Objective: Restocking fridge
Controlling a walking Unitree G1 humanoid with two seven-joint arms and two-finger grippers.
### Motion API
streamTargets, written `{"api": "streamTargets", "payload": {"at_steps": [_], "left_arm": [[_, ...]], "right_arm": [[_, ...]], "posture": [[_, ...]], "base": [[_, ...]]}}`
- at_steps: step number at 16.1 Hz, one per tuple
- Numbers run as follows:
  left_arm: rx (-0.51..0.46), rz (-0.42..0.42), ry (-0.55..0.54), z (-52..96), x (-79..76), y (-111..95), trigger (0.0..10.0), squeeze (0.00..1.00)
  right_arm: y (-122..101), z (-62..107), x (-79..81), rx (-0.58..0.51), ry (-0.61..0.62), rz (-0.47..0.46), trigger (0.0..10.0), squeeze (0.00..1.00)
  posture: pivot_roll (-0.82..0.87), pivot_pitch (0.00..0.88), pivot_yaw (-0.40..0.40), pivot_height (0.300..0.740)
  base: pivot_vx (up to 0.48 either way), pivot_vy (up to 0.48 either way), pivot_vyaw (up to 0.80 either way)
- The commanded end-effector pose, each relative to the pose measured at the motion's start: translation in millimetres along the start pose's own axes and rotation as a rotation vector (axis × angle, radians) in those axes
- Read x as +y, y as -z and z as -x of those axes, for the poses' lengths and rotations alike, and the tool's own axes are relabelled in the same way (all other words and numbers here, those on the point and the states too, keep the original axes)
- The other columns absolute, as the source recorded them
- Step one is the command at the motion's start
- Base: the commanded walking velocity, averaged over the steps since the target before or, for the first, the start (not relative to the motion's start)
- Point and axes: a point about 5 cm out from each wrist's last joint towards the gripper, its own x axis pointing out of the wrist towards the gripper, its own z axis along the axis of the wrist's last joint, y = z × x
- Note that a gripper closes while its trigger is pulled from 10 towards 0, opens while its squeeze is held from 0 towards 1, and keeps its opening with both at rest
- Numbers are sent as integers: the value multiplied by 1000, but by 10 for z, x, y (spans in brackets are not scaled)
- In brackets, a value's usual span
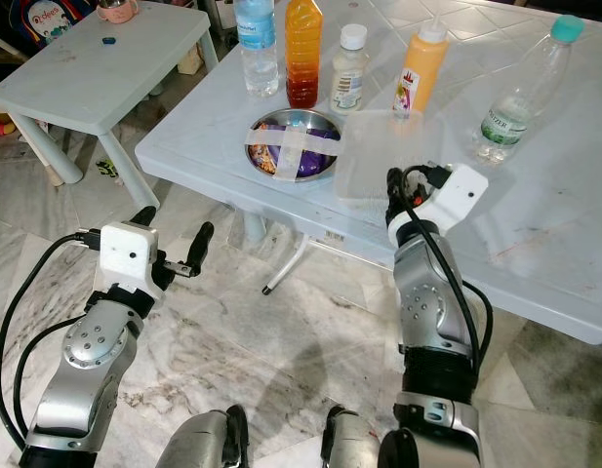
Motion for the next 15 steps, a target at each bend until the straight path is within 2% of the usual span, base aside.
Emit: {"api": "streamTargets", "payload": {"at_steps": [1, 2, 3, 4, 8, 9, 10, 12, 15], "left_arm": [[-6, -13, -9, 12, 12, -10, 10000, 0], [-6, -12, -11, 11, 9, -7, 10000, 0], [-5, -12, -14, 9, 4, 0, 10000, 0], [-3, -13, -18, 6, -2, 7, 10000, 0], [0, -17, -35, -1, 1, 19, 10000, 0], [-13, -61, -27, 0, -13, 2, 10000, 0], [-16, -78, -31, 4, -21, 1, 10000, 0], [7, -61, -62, -12, -15, 31, 10000, 0], [16, -54, -72, -39, -17, 42, 10000, 0]], "right_arm": [[63, 29, -58, 25, 44, 34, 667, 0], [54, 44, -47, 17, 40, 49, 1412, 0], [46, 60, -33, 7, 31, 66, 3882, 0], [21, 76, 12, -13, 4, 115, 10000, 0], [-92, 90, 123, -85, -32, 215, 10000, 0], [-132, 98, 170, -114, -60, 278, 10000, 0], [-148, 106, 191, -129, -72, 302, 10000, 0], [-138, 124, 227, -127, -90, 318, 10000, 0], [-83, 148, 192, -110, -83, 329, 10000, 0]], "posture": [[54, 164, 49, 740], [52, 163, 46, 740], [50, 162, 44, 740], [45, 161, 42, 740], [37, 168, 36, 740], [36, 166, 33, 740], [35, 164, 31, 740], [30, 160, 29, 740], [31, 161, 29, 740]], "base": [[0, 0, 0], [0, 0, 0], [0, 0, 0], [0, 0, 0], [0, 0, 0], [0, 0, 0], [0, 0, 0], [0, 0, 0], [0, 0, 0]]}}
